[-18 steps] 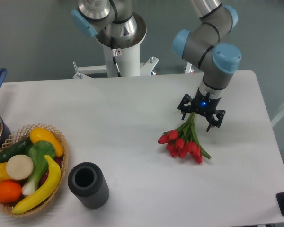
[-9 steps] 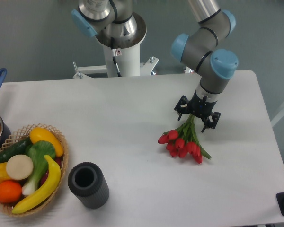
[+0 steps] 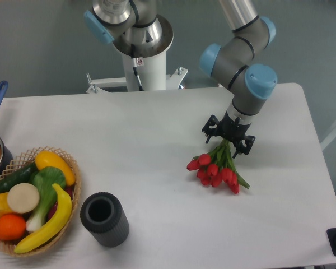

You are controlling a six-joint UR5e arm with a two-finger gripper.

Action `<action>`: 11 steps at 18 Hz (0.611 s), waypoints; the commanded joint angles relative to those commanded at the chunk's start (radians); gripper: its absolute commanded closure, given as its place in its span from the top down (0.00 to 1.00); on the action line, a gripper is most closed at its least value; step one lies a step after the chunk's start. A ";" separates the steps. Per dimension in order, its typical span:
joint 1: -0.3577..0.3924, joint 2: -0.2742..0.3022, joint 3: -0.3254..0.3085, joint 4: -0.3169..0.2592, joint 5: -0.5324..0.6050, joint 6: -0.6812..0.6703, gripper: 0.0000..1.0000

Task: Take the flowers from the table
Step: 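Lower the gripper around the stems just above the red blooms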

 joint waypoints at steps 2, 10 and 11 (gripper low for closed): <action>0.000 -0.005 -0.002 0.000 0.000 -0.002 1.00; 0.000 -0.012 -0.003 0.000 0.000 0.000 1.00; 0.000 -0.012 -0.003 0.000 0.000 0.000 0.98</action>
